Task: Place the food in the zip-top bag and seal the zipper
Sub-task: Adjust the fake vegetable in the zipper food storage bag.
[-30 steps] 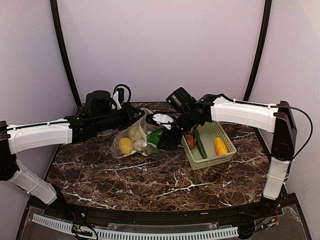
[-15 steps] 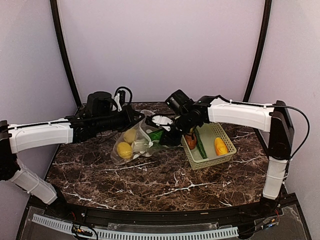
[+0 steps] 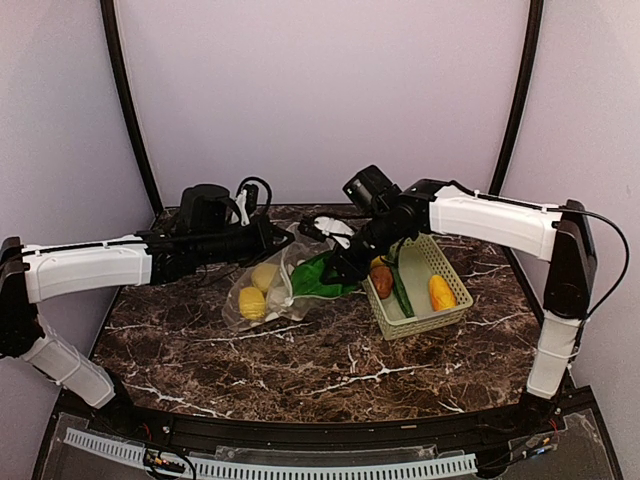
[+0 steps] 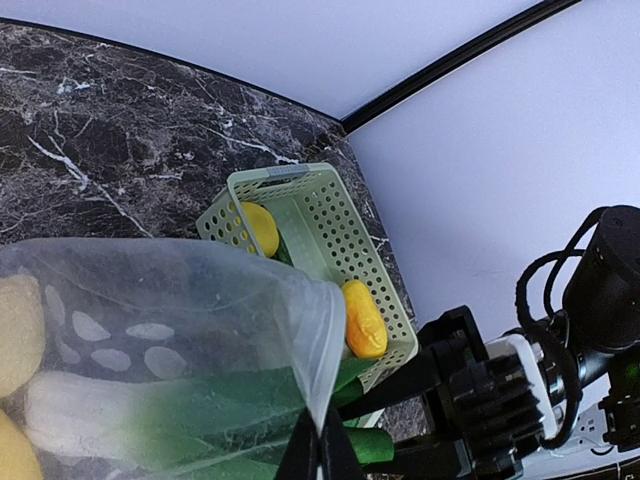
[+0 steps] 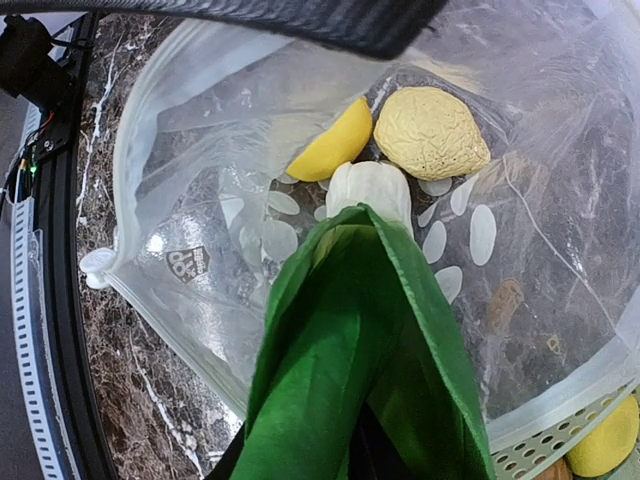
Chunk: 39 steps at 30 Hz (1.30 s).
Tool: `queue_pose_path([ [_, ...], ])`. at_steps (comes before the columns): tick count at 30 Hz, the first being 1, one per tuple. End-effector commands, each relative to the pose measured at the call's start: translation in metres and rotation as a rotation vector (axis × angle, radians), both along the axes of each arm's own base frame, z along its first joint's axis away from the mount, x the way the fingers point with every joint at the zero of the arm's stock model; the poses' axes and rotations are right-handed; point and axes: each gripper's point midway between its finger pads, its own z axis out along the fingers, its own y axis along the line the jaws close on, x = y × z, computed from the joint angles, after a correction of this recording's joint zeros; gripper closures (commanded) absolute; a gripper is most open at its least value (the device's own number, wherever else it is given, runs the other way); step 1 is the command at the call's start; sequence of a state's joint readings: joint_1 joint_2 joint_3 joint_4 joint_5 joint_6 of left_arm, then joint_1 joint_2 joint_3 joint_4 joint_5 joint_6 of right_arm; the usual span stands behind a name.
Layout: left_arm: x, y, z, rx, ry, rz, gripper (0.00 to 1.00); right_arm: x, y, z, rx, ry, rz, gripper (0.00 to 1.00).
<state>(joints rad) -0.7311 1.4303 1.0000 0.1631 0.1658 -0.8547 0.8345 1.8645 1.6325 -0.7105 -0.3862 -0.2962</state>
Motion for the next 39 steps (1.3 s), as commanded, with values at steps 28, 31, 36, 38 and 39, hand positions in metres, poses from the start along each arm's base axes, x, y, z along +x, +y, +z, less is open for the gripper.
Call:
queue_pose_path([
  [28, -0.017, -0.027, 0.041, -0.005, -0.128, -0.237, 0.99, -0.029, 0.018, 0.071, 0.316, 0.312, 0.236, 1.0],
  [31, -0.02, -0.027, 0.049, -0.025, -0.15, -0.249, 0.99, -0.023, 0.021, 0.06, 0.322, 0.36, 0.237, 1.0],
  [36, -0.029, -0.028, 0.061, -0.051, -0.183, -0.29, 0.99, 0.011, 0.018, 0.038, 0.304, 0.37, 0.149, 1.0],
  [38, -0.031, -0.028, 0.063, -0.054, -0.189, -0.299, 0.99, 0.028, 0.018, 0.026, 0.263, 0.314, 0.087, 1.0],
  [39, -0.032, -0.028, 0.063, -0.055, -0.191, -0.305, 0.99, 0.036, 0.019, 0.021, 0.249, 0.276, 0.061, 1.0],
])
